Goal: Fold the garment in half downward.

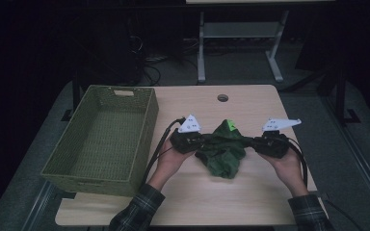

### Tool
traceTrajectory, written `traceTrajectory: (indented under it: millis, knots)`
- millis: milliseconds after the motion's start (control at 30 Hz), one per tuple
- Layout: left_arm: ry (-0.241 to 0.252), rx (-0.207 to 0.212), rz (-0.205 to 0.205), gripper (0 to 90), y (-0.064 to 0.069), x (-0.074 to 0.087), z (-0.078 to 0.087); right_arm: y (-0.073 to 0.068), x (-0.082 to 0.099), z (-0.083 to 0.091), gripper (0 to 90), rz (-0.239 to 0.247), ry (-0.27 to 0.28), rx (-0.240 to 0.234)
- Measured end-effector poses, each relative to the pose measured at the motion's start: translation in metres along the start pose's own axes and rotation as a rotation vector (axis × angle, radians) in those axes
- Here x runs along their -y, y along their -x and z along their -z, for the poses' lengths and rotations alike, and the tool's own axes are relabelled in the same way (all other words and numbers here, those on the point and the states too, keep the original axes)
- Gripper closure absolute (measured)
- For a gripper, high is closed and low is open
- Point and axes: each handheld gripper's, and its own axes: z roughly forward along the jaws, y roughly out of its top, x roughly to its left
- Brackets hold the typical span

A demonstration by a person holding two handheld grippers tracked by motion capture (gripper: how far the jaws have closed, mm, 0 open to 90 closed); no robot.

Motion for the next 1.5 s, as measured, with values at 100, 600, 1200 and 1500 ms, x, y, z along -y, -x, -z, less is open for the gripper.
traceTrajectory:
  millis: [100,600,1200,1500]
  knots:
    - [-0.009,0.011,-0.017,86.6,0.008,0.007,0.0,-0.006,0.007,0.002,87.1,0.007,0.001,-0.001]
    - [-0.062,0.08,-0.019,86.7,0.031,0.044,0.0,-0.037,0.037,0.0,86.8,0.039,-0.066,-0.071]
    - [-0.196,0.15,-0.021,87.0,0.045,0.078,-0.011,-0.05,0.062,-0.02,86.8,0.055,-0.219,-0.144]
    - [-0.221,0.136,-0.041,84.9,0.047,0.08,-0.015,-0.05,0.067,-0.026,82.8,0.059,-0.242,-0.137]
